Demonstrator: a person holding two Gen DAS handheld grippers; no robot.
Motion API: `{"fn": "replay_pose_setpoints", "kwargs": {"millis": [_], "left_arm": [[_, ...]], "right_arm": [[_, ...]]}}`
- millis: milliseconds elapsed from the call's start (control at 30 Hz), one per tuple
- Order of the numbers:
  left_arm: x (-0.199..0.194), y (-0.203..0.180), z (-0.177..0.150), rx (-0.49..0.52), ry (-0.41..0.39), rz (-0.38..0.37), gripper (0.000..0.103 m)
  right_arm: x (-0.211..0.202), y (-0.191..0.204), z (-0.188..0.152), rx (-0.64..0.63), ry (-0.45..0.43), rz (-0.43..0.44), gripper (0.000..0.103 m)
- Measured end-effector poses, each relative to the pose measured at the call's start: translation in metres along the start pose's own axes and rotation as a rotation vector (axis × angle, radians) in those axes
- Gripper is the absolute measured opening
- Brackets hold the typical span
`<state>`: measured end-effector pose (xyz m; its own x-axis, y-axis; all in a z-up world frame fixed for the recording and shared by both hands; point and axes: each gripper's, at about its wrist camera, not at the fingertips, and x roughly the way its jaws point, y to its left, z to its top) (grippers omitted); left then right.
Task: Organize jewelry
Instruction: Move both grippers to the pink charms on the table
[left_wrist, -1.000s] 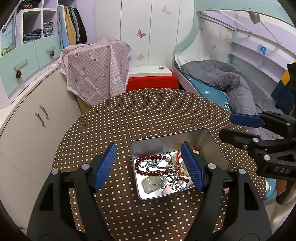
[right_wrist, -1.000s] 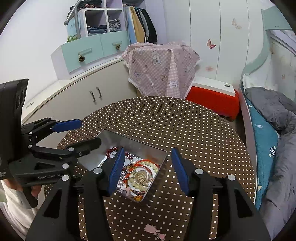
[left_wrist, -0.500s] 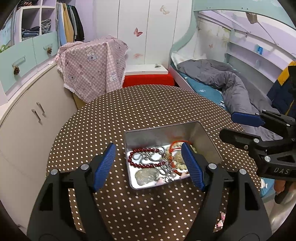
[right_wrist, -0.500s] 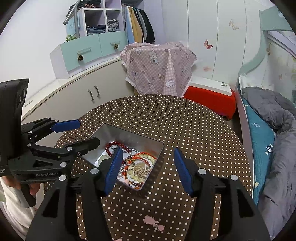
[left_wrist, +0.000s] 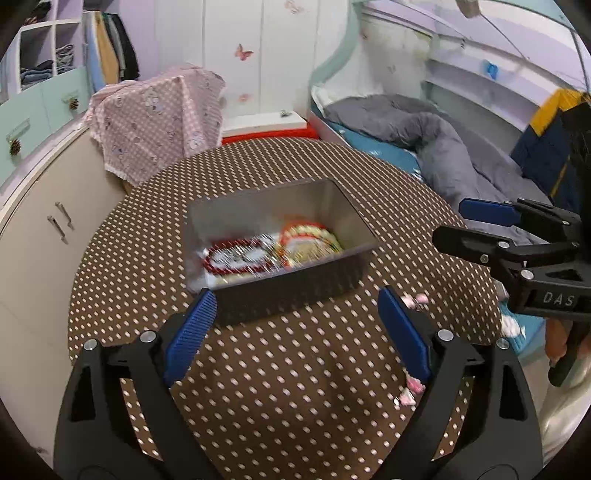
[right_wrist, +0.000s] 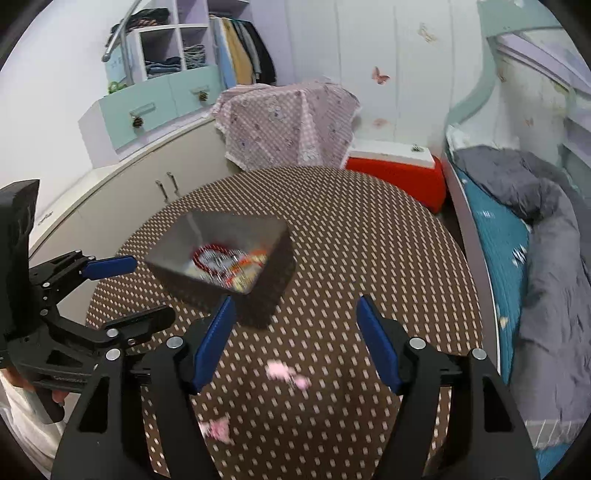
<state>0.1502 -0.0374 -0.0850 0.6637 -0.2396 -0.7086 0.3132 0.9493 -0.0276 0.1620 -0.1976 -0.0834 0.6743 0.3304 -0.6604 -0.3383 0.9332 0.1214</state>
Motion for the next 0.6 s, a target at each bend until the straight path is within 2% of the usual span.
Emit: {"fn": "replay_pose_setpoints", "kwargs": {"millis": [333, 600], "left_arm": [[0.008, -0.031, -0.026, 0.051, 0.07, -0.061, 0.089], [0.014, -0.055, -0.048, 0.136, 0.119, -0.122, 0.089]], "right_arm": [[-0.008, -0.02, -0.044, 0.09, 0.054, -0.06, 0.073], [-0.014, -0.023, -0.066, 0.132, 0.074, -0.083, 0.075]]}}
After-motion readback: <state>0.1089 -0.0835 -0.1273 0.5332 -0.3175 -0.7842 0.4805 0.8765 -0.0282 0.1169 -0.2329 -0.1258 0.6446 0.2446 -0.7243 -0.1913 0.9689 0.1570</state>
